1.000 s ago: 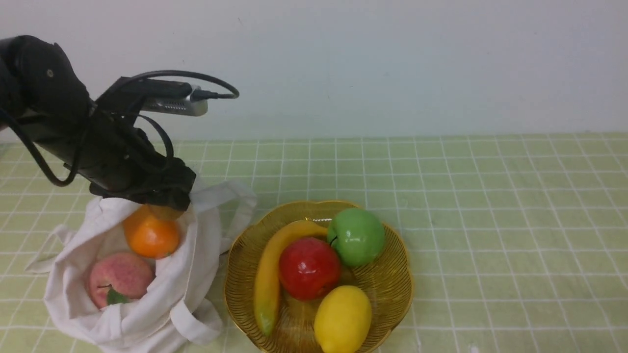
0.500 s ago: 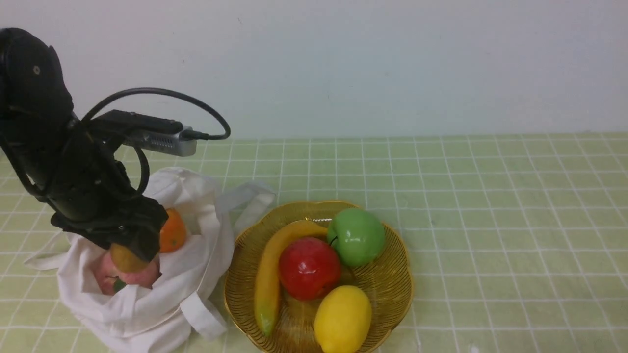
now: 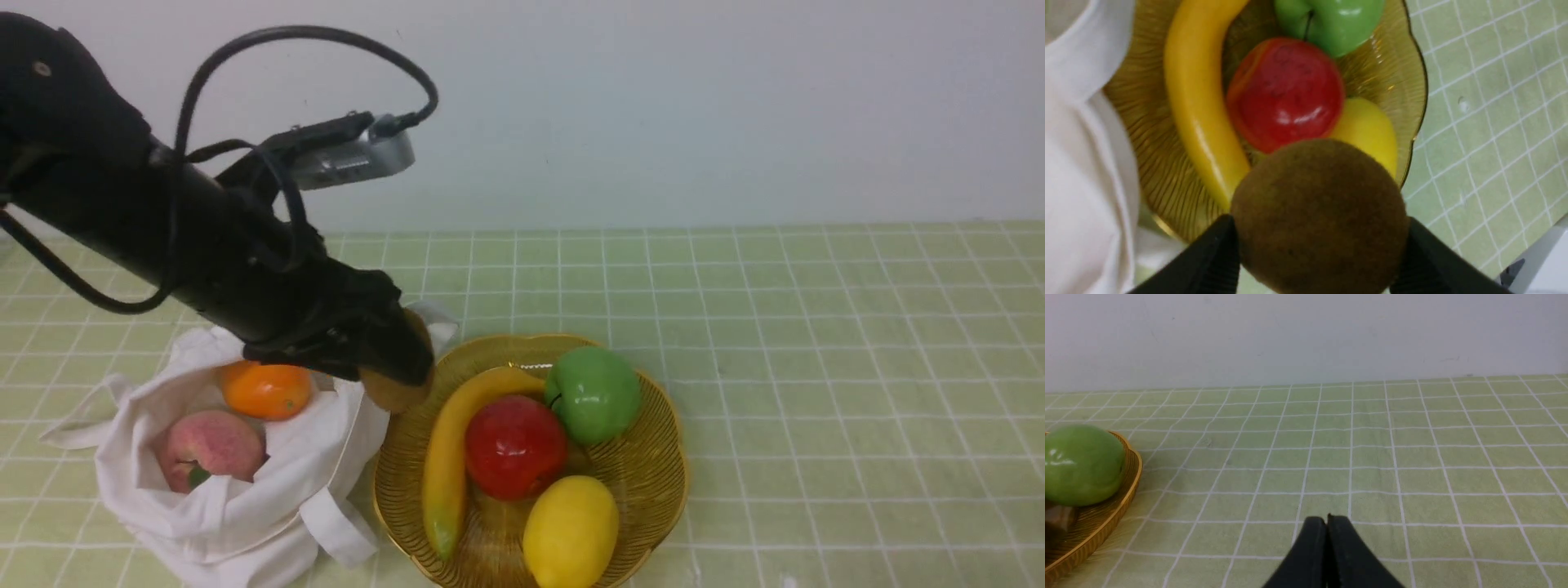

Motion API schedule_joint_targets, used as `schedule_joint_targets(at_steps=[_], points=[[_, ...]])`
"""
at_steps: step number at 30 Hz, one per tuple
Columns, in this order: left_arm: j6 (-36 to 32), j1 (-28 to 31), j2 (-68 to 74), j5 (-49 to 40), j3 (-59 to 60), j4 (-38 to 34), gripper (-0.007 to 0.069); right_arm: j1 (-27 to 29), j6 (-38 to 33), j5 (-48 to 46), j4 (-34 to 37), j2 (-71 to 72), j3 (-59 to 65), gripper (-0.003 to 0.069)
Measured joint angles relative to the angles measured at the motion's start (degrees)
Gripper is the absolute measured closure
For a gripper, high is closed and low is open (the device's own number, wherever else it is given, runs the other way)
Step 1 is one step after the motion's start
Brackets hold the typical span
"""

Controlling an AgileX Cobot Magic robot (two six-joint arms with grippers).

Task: Take the fruit out of the bag on the green coffee tablecloth and place them on the plate.
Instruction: 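Move the kiwi from the bag and put it on the plate with the left gripper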

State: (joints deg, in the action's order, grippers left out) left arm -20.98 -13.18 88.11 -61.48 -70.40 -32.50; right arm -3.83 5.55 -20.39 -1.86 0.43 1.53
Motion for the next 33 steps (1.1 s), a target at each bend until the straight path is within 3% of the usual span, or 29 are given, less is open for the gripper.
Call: schedule_joint_targets(at_steps=[8, 16, 20, 24, 27, 33], points=[[-0.97, -8.24, 7.11, 14.27, 0.00, -0.63, 0.0209, 0.00, 0.00, 0.00, 0.00, 0.00, 0.00, 0.0674], [-4.24, -9.30, 12.25, 28.50, 0.00, -1.08, 0.0209, 0.00, 0.00, 0.00, 0.00, 0.00, 0.00, 0.0674], [-6.05, -9.30, 14.34, 29.79, 0.00, -1.54, 0.0196, 0.00, 0.00, 0.00, 0.00, 0.00, 0.00, 0.0674], [-6.63, -9.30, 16.82, 30.35, 0.00, -1.88, 0.0130, 0.00, 0.00, 0.00, 0.00, 0.00, 0.00, 0.0674], [-6.68, -9.30, 18.15, 30.40, 0.00, -2.31, 0.0022, 0.00, 0.00, 0.00, 0.00, 0.00, 0.00, 0.0674], [-6.68, -9.30, 18.23, 30.40, 0.00, -4.13, -0.0057, 0.00, 0.00, 0.00, 0.00, 0.00, 0.00, 0.0674]])
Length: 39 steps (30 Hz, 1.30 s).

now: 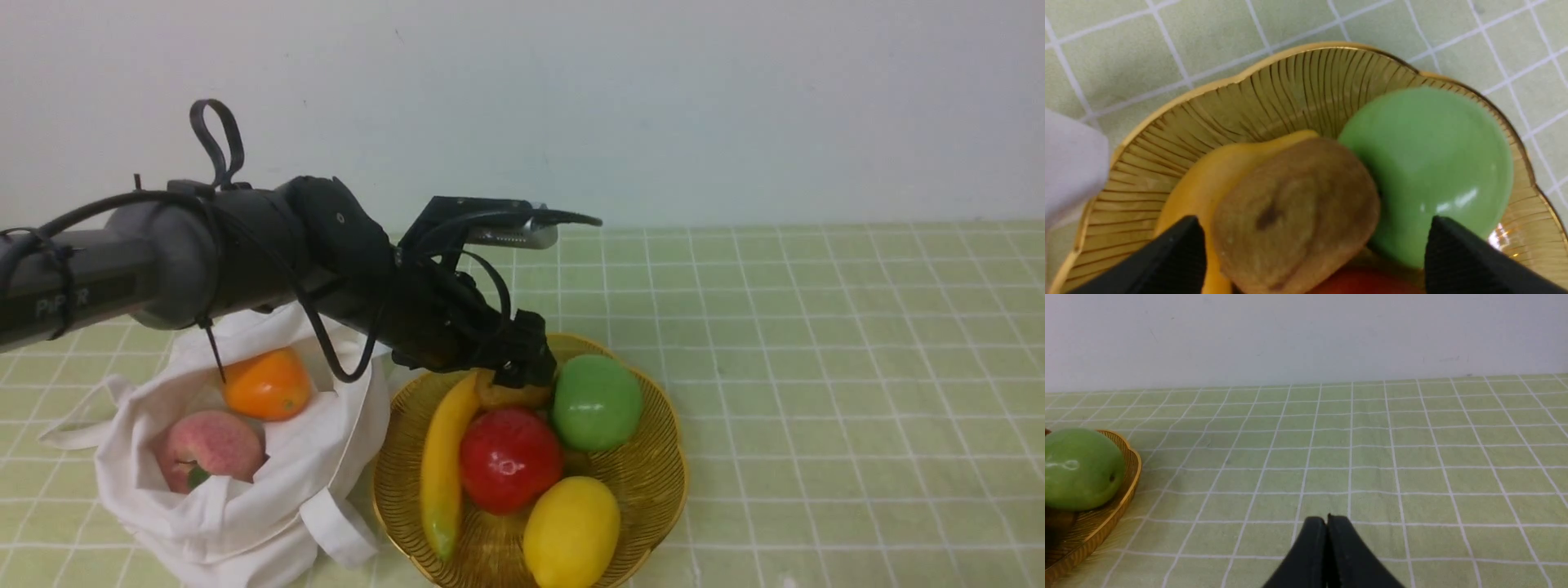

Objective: Take the fruit out of the bag on the green coffee tablecloth and place them on the plate.

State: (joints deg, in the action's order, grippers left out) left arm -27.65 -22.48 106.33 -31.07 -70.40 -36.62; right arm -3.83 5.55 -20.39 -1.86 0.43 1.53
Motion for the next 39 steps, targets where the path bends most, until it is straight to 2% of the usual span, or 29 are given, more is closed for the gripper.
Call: schedule_joint_targets(at_steps=[8, 13, 17, 18, 19, 20, 21, 23, 25, 27, 29, 33, 36, 39], points=[[0.00, 0.00, -3.54, -4.29, -0.08, -0.39, -0.0036, 0.00, 0.00, 0.00, 0.00, 0.00, 0.00, 0.0674], [0.05, 0.00, -10.25, -8.63, -2.87, -0.09, 0.0144, 0.00, 0.00, 0.00, 0.00, 0.00, 0.00, 0.0674], [0.05, 0.00, -18.55, -14.99, -7.60, 0.38, 0.0413, 0.00, 0.14, 0.00, 0.00, 0.00, 0.00, 0.0674], [0.05, 0.00, -18.92, -15.26, -7.79, 0.49, 0.0426, 0.00, 0.20, 0.00, 0.00, 0.00, 0.00, 0.0674], [0.05, 0.00, -22.36, -17.54, -9.32, 2.32, 0.0535, 0.00, 0.26, 0.00, 0.00, 0.00, 0.00, 0.0674], [0.05, 0.00, -22.36, -17.54, -9.32, 2.32, 0.0535, 0.00, 0.26, 0.00, 0.00, 0.00, 0.00, 0.0674], [0.05, 0.00, -25.15, -18.93, -10.07, 4.57, 0.0586, 0.00, 0.33, 0.00, 0.00, 0.00, 0.00, 0.0674], [0.58, 0.00, -29.89, -21.45, -10.50, 10.04, 0.0622, 0.00, 0.32, 0.00, 0.00, 0.00, 0.00, 0.0674], [1.53, 0.00, -31.74, -22.93, -10.50, 12.84, 0.0627, 0.00, 0.45, 0.00, 0.00, 0.00, 0.00, 0.0674], [4.72, 0.00, -35.25, -26.96, -10.50, 19.04, 0.0632, 0.00, 0.45, 0.00, 0.00, 0.00, 0.00, 0.0674], [10.13, 0.00, -39.27, -32.62, -10.10, 26.41, 0.0632, 0.00, 0.45, 0.00, 0.00, 0.00, 0.00, 0.0674], [17.48, 0.00, -46.83, -38.75, -5.66, 35.24, 0.0632, 0.00, 0.45, 0.00, 0.00, 0.00, 0.00, 0.0674], [21.52, 0.00, -53.18, -38.85, 0.48, 37.73, 0.0632, 0.00, 0.45, 0.00, 0.00, 0.00, 0.00, 0.0674], [24.58, 0.00, -59.89, -35.26, 8.36, 37.40, 0.0632, 0.00, 0.45, 0.00, 0.00, 0.00, 0.00, 0.0674]])
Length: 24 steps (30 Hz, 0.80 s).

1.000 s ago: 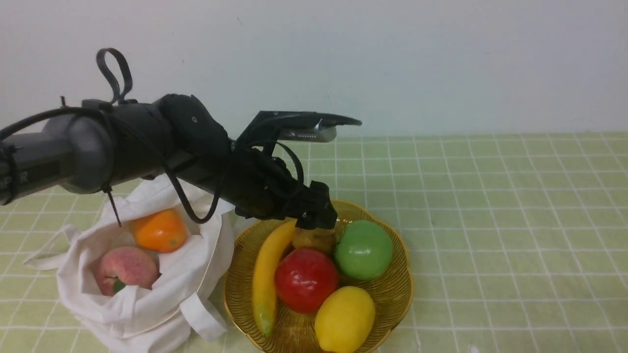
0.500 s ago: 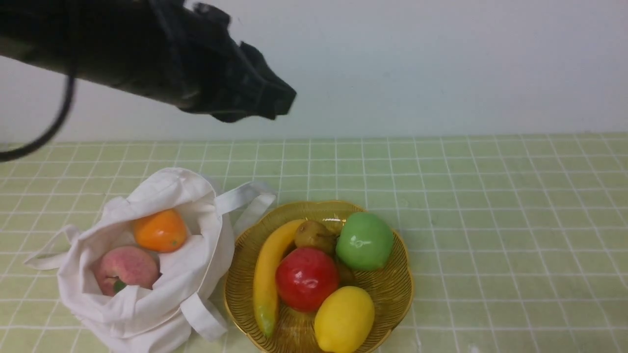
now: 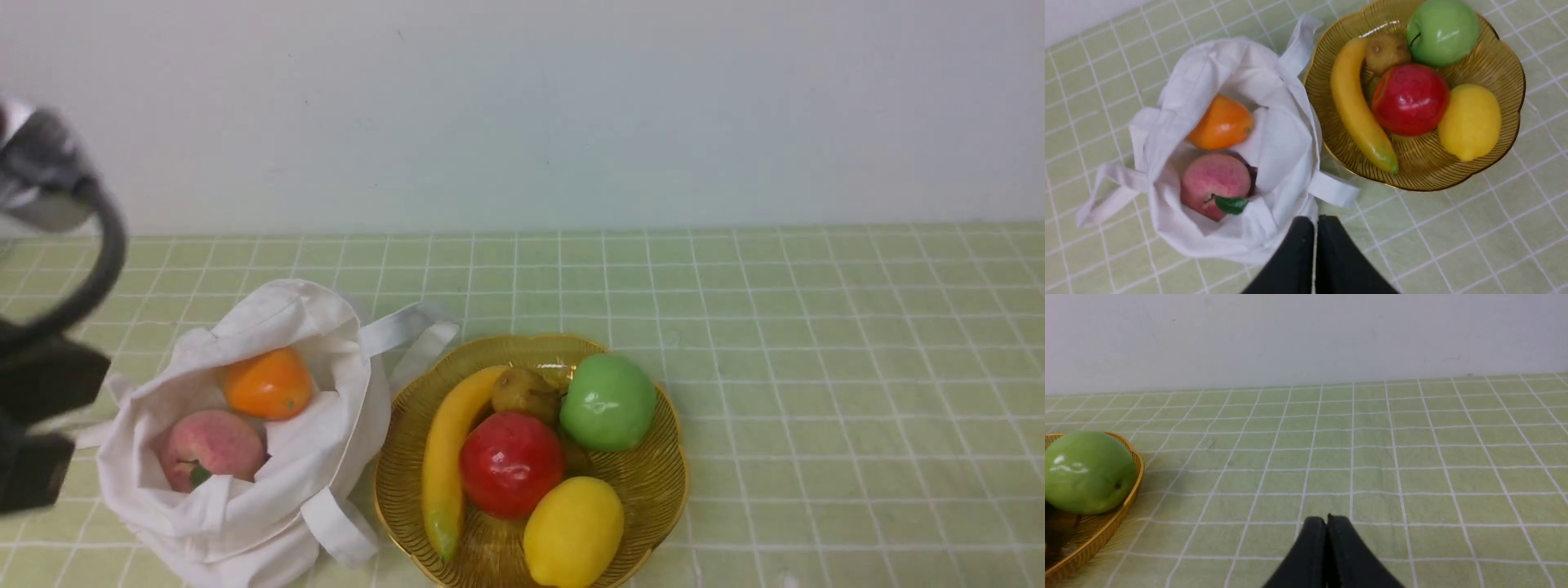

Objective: Take the fruit out of the bag on the green coffee tablecloth and place them on the plate.

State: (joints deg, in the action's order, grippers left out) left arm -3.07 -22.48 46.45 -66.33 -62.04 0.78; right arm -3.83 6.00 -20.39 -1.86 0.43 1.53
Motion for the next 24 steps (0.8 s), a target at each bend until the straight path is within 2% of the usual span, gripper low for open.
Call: schedule_joint_targets(at_steps=[1, 2, 3, 5, 10, 16, 24], points=[[1.69, 0.00, -5.37, 5.44, 7.05, -1.29, 0.0632, 0.00, 0.00, 0.00, 0.00, 0.00, 0.00, 0.0674], [1.69, 0.00, -5.97, 5.44, 7.85, -1.49, 0.0632, 0.00, 0.00, 0.00, 0.00, 0.00, 0.00, 0.0674], [3.07, 0.00, -10.55, 12.72, 14.56, -2.83, 0.0632, 0.00, 0.00, 0.00, 0.00, 0.00, 0.00, 0.0674], [4.92, 0.00, -15.49, 21.22, 22.60, -4.68, 0.0632, 0.00, 0.00, 0.00, 0.00, 0.00, 0.00, 0.0674], [6.07, 0.00, -22.78, 34.28, 36.36, -7.40, 0.0632, 0.00, 0.00, 0.00, 0.00, 0.00, 0.00, 0.0674], [6.13, 0.00, -25.77, 36.70, 46.65, -7.45, 0.0632, 0.00, 0.00, 0.00, 0.00, 0.00, 0.00, 0.0674], [6.46, 0.00, -25.83, 39.90, 49.18, -7.45, 0.0632, 0.00, 0.00, 0.00, 0.00, 0.00, 0.00, 0.0674]])
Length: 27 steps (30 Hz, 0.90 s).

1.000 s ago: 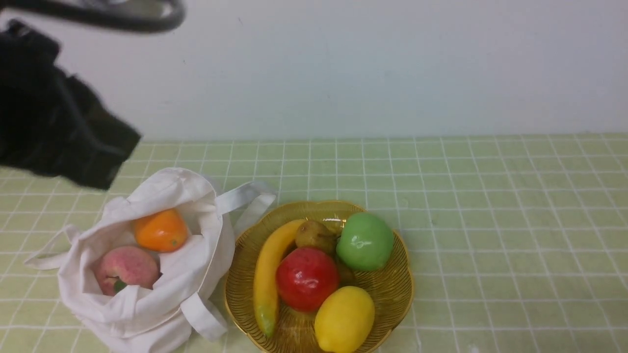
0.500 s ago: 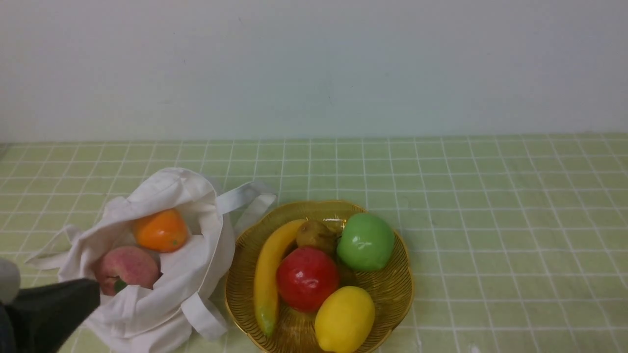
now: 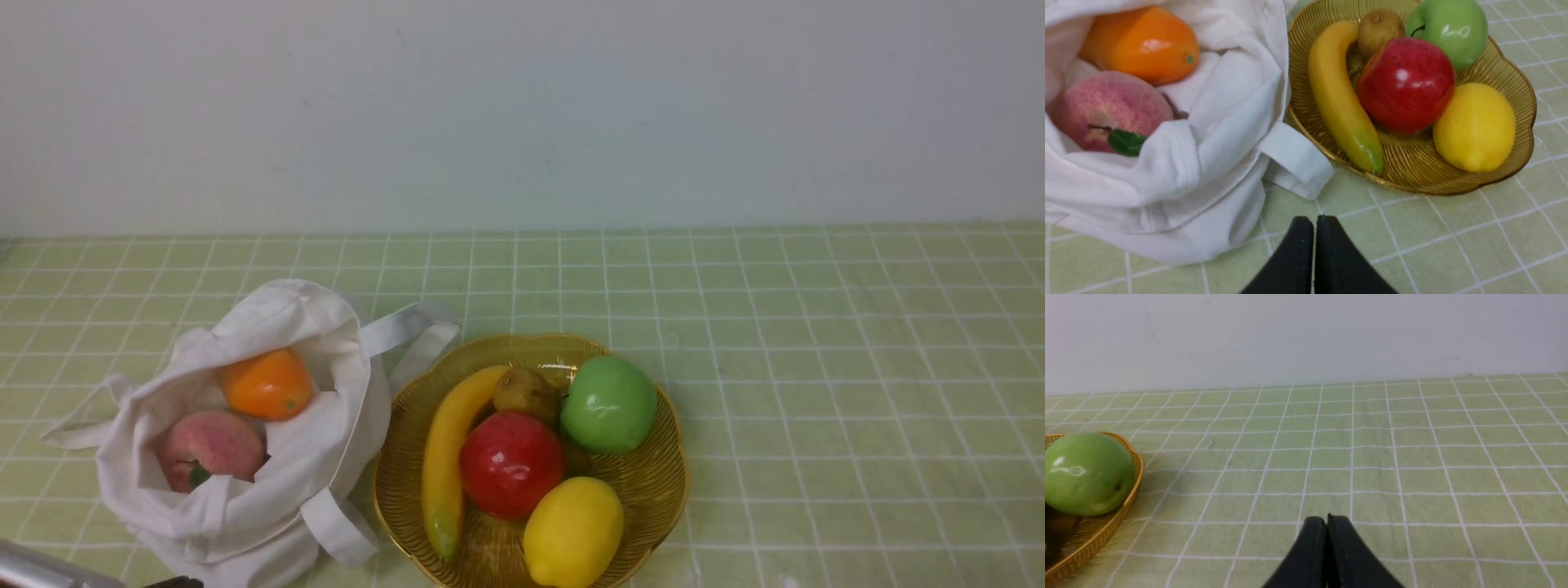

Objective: Take the fruit out of the bag on the green coffee tablecloth and place them on the plate.

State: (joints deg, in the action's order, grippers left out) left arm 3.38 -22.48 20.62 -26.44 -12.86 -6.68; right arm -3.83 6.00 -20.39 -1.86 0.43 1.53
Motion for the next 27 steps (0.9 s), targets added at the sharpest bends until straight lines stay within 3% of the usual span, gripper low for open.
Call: schedule_joint_targets(at_steps=[13, 21, 27], points=[[-0.06, 2.07, -10.24, 2.89, 3.11, 9.02, 0.0632, 0.00, 0.00, 0.00, 0.00, 0.00, 0.00, 0.0674], [-0.06, 17.56, -21.19, 3.37, 10.36, 10.86, 0.0632, 0.00, 0.00, 0.00, 0.00, 0.00, 0.00, 0.0674], [0.00, 20.18, -21.20, 4.17, 14.30, 10.12, 0.0632, 0.00, 0.00, 0.00, 0.00, 0.00, 0.00, 0.0674]])
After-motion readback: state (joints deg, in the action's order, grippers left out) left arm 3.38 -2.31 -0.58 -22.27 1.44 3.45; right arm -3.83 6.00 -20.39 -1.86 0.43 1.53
